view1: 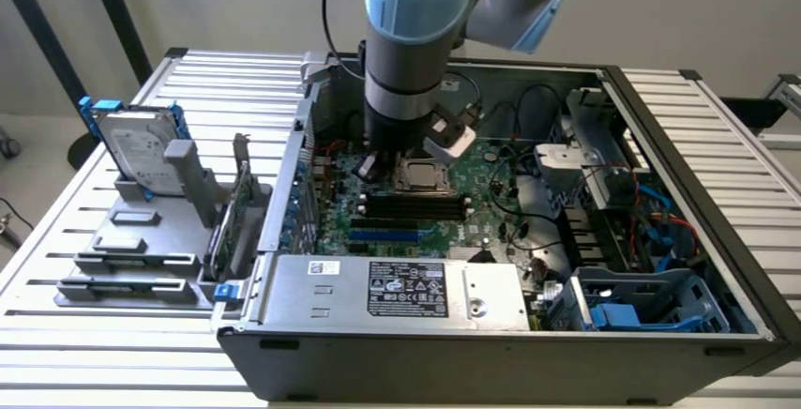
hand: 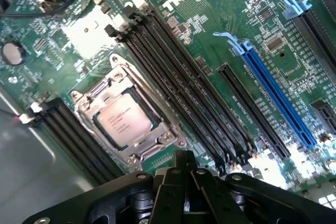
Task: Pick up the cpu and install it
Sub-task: 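Install the first cpu locking lever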
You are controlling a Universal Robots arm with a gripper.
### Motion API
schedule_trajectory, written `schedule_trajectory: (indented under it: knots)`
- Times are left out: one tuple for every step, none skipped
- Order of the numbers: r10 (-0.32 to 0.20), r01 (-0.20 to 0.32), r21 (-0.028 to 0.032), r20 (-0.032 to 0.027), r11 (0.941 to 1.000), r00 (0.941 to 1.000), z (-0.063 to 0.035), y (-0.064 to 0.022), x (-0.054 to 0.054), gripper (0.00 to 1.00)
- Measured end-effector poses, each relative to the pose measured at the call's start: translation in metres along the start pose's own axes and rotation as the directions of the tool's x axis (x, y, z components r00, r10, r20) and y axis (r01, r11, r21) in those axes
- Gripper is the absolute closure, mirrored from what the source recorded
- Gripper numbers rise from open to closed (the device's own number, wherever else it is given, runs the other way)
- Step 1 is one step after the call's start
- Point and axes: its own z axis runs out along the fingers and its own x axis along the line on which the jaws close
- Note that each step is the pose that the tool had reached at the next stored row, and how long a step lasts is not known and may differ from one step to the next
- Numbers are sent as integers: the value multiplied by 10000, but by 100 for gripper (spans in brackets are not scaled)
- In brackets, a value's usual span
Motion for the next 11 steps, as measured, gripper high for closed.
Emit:
schedule_trajectory:
  knots:
    - [-56,56,21,23,10000,10000,-11,-11,14,89]
    - [-132,132,36,45,9999,9999,-16,-19,24,89]
    - [-234,233,54,68,9997,9997,-20,-27,33,89]
    - [-335,334,72,92,9994,9994,-21,-32,40,89]
    - [-441,440,90,118,9990,9990,-22,-38,47,89]
    - [-556,555,111,145,9984,9983,-22,-42,52,89]
    - [-671,669,135,168,9977,9976,-22,-47,58,89]
    - [-784,781,157,193,9968,9967,-22,-51,63,89]
    - [-890,887,179,214,9959,9958,-20,-55,69,89]
    - [-1004,999,203,238,9948,9947,-19,-61,75,89]
    - [-1102,1096,223,256,9937,9936,-16,-65,81,89]
